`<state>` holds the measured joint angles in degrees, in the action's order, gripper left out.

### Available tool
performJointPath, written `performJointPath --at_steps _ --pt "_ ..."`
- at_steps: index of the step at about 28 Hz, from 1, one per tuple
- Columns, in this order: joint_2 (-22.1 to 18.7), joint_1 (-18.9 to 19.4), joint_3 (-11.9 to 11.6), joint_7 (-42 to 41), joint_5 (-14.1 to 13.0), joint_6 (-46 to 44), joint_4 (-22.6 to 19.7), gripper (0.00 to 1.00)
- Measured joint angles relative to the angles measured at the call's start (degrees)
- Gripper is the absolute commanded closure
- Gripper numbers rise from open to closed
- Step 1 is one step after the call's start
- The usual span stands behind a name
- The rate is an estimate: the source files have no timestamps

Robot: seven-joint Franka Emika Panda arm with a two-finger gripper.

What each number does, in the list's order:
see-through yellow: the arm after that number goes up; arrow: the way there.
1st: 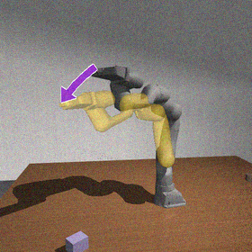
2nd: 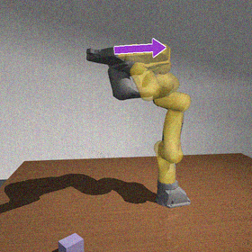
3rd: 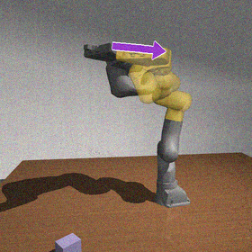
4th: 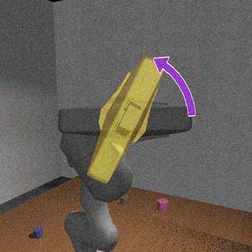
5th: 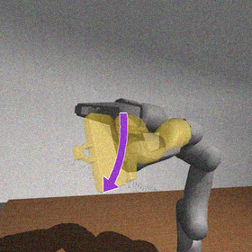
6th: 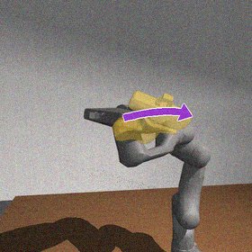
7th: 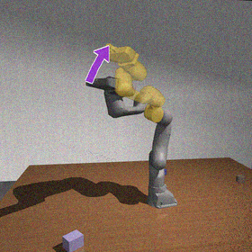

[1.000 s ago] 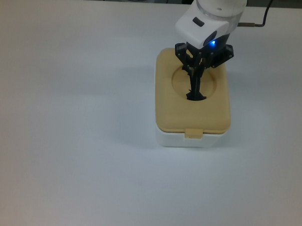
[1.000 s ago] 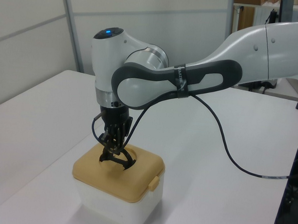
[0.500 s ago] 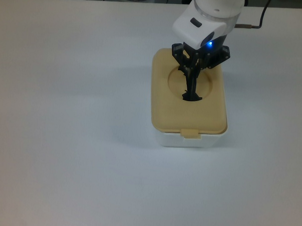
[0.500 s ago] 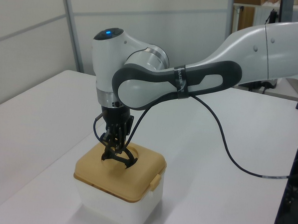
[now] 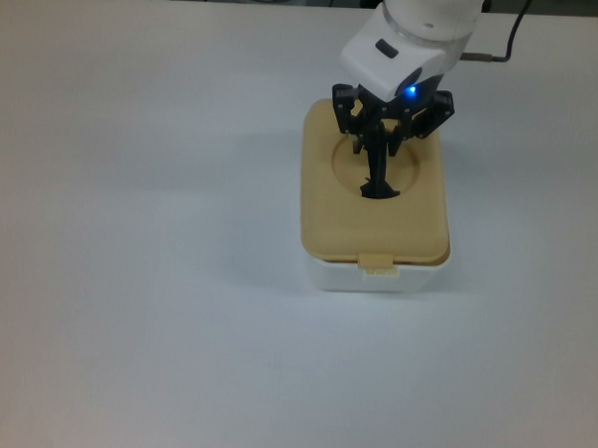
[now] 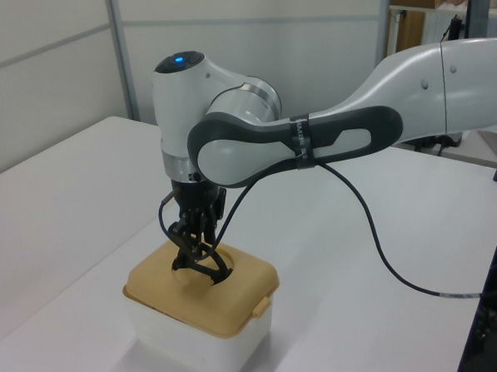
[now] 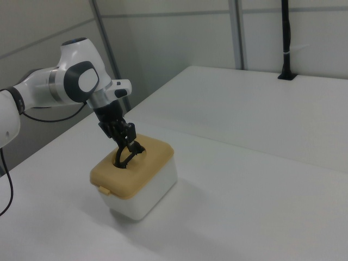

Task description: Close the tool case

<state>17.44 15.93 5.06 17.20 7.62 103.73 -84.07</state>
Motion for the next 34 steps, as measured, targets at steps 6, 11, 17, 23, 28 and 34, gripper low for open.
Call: performJointPath --at_steps 6,11,17,23,28,34 --pt "-0.73 -0.16 -0.06 0.0 0.27 -0.01 0.12 0.0" --pt "-3.5 -1.87 -0.42 0.0 0.29 -1.92 0.37 0.0" --pt "-8.08 -5.87 -0.54 -2.39 -0.35 -5.28 0.47 0.0" --pt "-12.35 -10.94 -0.63 -8.63 -3.94 -9.55 0.51 0.0" --pt "-14.72 -13.2 -0.65 -11.2 -4.94 -13.35 0.5 0.0" --pt "-16.8 -13.51 -0.65 -11.32 -5.03 -15.58 -0.26 0.0"
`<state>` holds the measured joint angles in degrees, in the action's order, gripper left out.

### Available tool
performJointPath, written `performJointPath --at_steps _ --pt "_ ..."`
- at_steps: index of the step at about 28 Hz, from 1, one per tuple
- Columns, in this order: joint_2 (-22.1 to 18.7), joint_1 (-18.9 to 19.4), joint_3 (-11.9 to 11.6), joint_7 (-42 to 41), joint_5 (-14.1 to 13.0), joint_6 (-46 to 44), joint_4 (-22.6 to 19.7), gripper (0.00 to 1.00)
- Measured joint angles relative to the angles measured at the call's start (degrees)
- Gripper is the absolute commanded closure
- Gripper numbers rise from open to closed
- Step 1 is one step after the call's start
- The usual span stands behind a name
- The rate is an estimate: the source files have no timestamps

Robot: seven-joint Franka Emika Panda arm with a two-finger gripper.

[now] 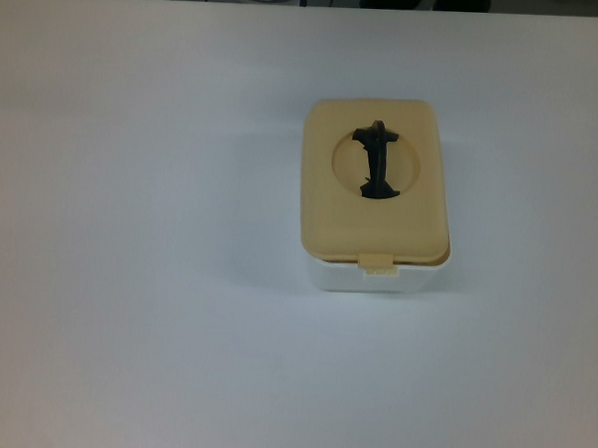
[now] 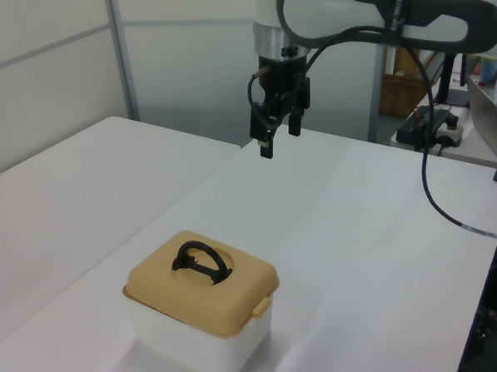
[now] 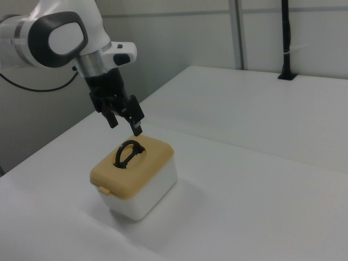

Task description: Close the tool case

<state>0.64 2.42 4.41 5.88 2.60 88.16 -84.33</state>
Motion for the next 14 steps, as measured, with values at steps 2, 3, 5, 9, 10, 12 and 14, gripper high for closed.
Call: performJointPath --at_steps 2,3,5,9,10,12,14 --pt "-0.48 -0.01 0.0 0.0 0.0 0.0 -0.54 0.0" --pt "-0.68 -0.02 -0.01 0.0 0.0 0.0 -0.79 0.0" --pt "-0.97 -0.07 -0.08 -0.05 0.0 0.0 -1.18 0.0" --pt "-1.27 -0.46 -0.47 -0.97 0.0 0.0 -1.82 0.0" --pt "-1.28 -0.71 -0.53 -1.07 0.0 0.0 -1.93 0.0" --pt "-1.28 -1.48 -0.64 -1.25 0.0 0.0 -2.2 0.0" --pt "-1.28 -2.19 -0.68 -1.46 0.0 0.0 -2.41 0.0"
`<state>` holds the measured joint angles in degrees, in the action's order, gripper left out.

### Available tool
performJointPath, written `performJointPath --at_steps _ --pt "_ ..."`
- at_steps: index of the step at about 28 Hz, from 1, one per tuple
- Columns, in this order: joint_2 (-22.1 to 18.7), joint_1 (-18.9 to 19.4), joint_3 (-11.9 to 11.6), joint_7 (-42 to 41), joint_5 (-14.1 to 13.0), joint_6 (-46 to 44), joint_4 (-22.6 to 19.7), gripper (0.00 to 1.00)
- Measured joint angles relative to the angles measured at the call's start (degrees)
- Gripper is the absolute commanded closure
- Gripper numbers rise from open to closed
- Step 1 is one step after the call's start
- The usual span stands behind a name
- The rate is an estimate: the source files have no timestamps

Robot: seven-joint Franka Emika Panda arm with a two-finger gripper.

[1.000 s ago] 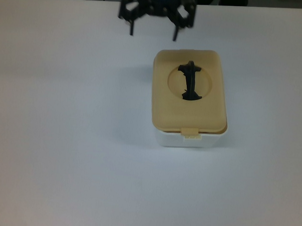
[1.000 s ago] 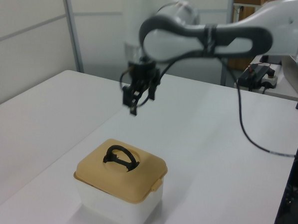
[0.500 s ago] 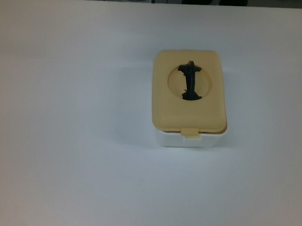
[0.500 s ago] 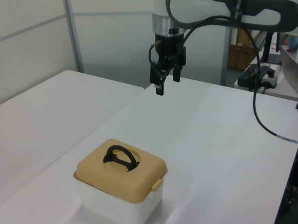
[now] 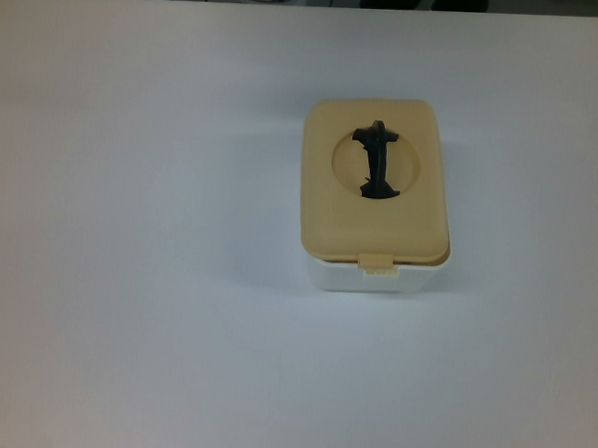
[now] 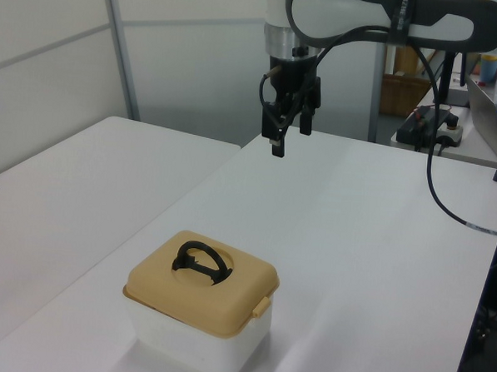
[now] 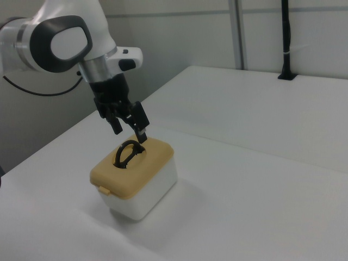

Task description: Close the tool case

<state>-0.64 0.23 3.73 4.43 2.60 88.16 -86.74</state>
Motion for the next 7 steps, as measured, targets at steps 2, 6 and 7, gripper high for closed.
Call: performJointPath --at_steps 2,6,7 --pt "0.0 -0.63 -0.04 -0.69 0.0 0.0 -0.25 0.0" --pt "0.0 -1.51 -0.06 -1.73 -0.1 0.27 -1.02 0.0" --pt "0.01 -1.57 -0.06 -1.78 -0.19 0.46 -1.17 0.0"
